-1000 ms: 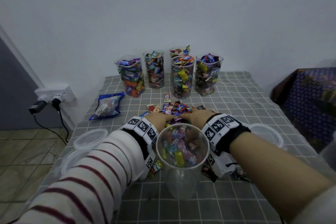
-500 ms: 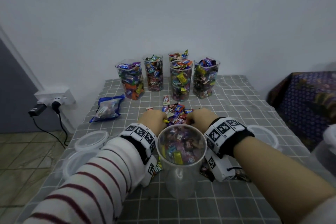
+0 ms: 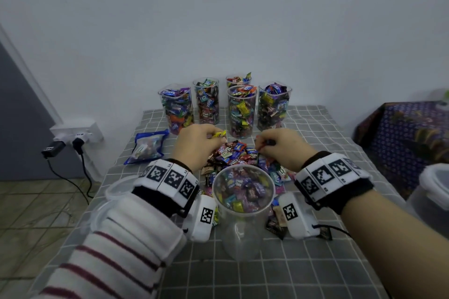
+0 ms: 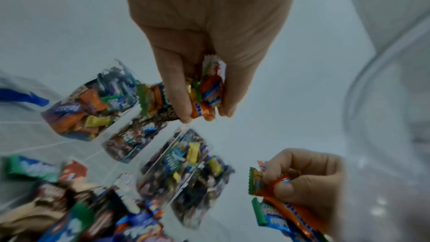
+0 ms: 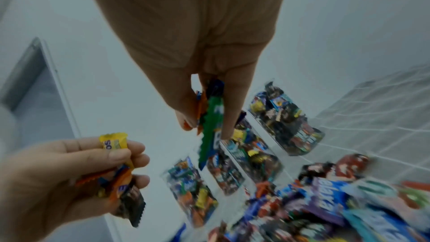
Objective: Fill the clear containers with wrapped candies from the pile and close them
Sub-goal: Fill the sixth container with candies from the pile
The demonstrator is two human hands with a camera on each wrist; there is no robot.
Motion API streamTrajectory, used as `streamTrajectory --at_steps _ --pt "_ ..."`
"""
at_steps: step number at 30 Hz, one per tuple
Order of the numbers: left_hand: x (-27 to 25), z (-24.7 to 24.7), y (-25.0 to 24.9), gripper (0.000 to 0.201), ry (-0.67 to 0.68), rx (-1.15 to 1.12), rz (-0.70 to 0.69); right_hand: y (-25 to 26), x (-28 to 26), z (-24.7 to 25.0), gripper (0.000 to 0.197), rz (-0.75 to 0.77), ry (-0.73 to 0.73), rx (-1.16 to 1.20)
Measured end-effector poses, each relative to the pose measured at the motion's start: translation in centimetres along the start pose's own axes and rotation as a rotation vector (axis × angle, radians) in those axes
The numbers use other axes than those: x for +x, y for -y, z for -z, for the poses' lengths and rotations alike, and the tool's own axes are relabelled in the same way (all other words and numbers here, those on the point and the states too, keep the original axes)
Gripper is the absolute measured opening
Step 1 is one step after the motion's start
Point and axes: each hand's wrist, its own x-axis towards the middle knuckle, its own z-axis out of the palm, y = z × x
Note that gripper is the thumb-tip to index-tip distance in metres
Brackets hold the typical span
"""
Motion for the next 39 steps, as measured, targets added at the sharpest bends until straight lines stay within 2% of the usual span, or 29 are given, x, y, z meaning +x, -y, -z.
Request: streamTrajectory --at_steps 3,7,9,12,13,15,21,28,31,33,35,38,39 --pt "-1.2 1.1 -0.6 0.005 -0.034 -0.149 -0.012 1.1 -1.6 1.6 0.017 0.058 -0.072 0.103" --pt "-2.9 2.4 -0.9 0.008 -0.071 -0.221 -0.061 2.9 -3.9 3.3 0.028 0.183 -0.173 0.256" --pt "-3.9 2.8 -1.1 0.017 -0.085 -0.265 -0.071 3.9 -5.0 3.6 0.032 0.250 -0.222 0.328" --pt "-5.3 2.9 -1.5 0.026 -0.106 -0.328 -0.070 5.3 -6.7 2.6 0.022 0.341 -0.270 0.351" --pt "-5.7 2.9 -1.6 0.026 -0.113 -0.345 -0.072 5.6 -7.2 2.0 0.015 0.367 -0.279 0.338" --pt "-6.3 2.8 -1.9 0.023 -0.118 -0.362 -0.091 5.8 -7.9 0.4 0.015 0.398 -0.281 0.302" --pt "-7.9 2.6 -2.8 0.022 -0.112 -0.452 -0.128 5.4 -8.6 -2.8 0.015 0.429 -0.212 0.086" --pt "-8.7 1.9 -3.6 0.022 -0.094 -0.504 -0.149 5.3 -9.0 -2.9 0.035 0.427 -0.204 0.035" --pt "-8.8 1.8 -3.8 0.021 -0.097 -0.524 -0.146 5.4 -9.5 -3.0 0.030 0.408 -0.369 0.199" --pt "-8.9 1.7 -4.1 0.019 -0.096 -0.535 -0.137 5.2 -10.1 -3.3 0.026 0.339 -0.491 0.374" --pt "-9.1 1.6 -4.4 0.017 -0.084 -0.530 -0.135 4.8 -10.8 -3.8 0.041 0.230 -0.455 0.542" --pt "-9.3 1.5 -4.8 0.015 -0.066 -0.513 -0.147 4.3 -11.6 -5.1 0.089 0.075 -0.215 0.736" --pt "-9.4 1.5 -4.9 0.015 -0.066 -0.507 -0.151 4.2 -11.7 -5.5 0.099 0.051 -0.174 0.770"
